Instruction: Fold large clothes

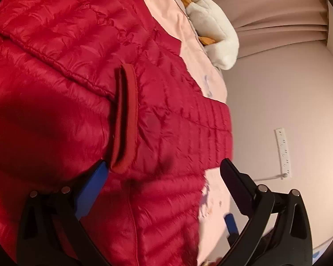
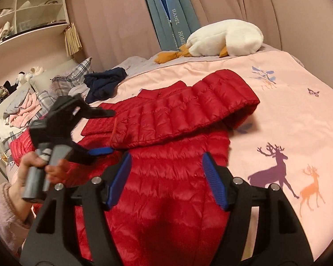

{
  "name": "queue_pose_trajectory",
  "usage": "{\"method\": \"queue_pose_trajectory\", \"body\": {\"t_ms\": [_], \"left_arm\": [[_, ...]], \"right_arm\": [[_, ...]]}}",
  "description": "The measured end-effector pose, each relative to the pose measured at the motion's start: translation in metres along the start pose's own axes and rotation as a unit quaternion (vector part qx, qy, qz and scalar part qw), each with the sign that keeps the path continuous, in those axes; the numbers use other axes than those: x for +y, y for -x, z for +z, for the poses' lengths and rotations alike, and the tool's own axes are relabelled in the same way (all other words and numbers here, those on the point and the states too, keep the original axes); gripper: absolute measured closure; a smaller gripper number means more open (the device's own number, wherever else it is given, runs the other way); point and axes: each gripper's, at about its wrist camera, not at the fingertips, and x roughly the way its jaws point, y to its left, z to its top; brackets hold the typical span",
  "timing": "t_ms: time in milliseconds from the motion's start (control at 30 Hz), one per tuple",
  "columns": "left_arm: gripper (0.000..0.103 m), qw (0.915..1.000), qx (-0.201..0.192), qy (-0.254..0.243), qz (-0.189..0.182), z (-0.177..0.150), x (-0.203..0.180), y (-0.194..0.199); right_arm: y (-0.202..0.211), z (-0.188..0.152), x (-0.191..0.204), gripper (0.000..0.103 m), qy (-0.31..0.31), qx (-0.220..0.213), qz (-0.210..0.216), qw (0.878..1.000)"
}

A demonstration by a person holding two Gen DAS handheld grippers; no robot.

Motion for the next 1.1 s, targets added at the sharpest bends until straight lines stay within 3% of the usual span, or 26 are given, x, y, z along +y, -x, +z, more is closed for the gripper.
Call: {"method": "queue_pose_trajectory", "body": {"t_ms": [67,133,200,233,267,300,400,500,633,767,967,1100], "left_arm": [[0.005,1.0000,-0.007,-0.002,0.003,0.002,0.000,-0.001],[0.021,0.9998,-0.011,-0.002,0.015,0.004,-0.002,-0.005],[0.053,0.9994,-0.005,0.005,0.034,0.007,0.000,-0.013],[0.060,0.9992,-0.003,0.006,0.040,0.007,0.002,-0.015],[0.077,0.9990,-0.001,0.008,0.044,0.007,0.005,-0.016],[0.085,0.9989,0.002,0.009,0.045,0.007,0.006,-0.016],[0.091,0.9986,-0.012,-0.008,0.052,0.008,-0.002,-0.008],[0.092,0.9965,-0.051,-0.045,0.048,0.020,-0.029,0.016],[0.092,0.9880,-0.120,-0.088,0.042,0.045,-0.063,0.061],[0.092,0.9775,-0.170,-0.108,0.063,0.065,-0.076,0.101],[0.092,0.9674,-0.199,-0.087,0.130,0.077,-0.039,0.129],[0.092,0.9664,-0.176,-0.062,0.177,0.082,0.000,0.117]], "right_arm": [[0.002,-0.001,-0.001,0.036,0.000,-0.002,0.003,1.000],[0.001,-0.002,-0.001,0.036,0.001,-0.002,0.001,1.000],[0.001,-0.003,-0.002,0.036,-0.002,-0.002,0.000,1.000],[0.002,-0.004,-0.003,0.036,-0.004,-0.002,0.001,1.000],[0.002,-0.004,-0.004,0.036,-0.005,-0.002,0.000,1.000],[0.003,-0.005,-0.004,0.036,-0.006,-0.002,-0.003,1.000],[0.005,-0.006,-0.006,0.036,-0.007,0.001,-0.010,1.000],[0.007,-0.006,-0.008,0.036,-0.007,0.001,-0.014,1.000],[0.009,-0.006,-0.009,0.036,-0.012,0.000,-0.015,1.000],[0.007,-0.008,-0.007,0.036,-0.013,0.003,-0.013,1.000],[0.004,-0.010,-0.002,0.036,-0.005,0.010,-0.011,1.000],[0.000,-0.012,-0.004,0.035,-0.009,0.017,-0.012,1.000]]}}
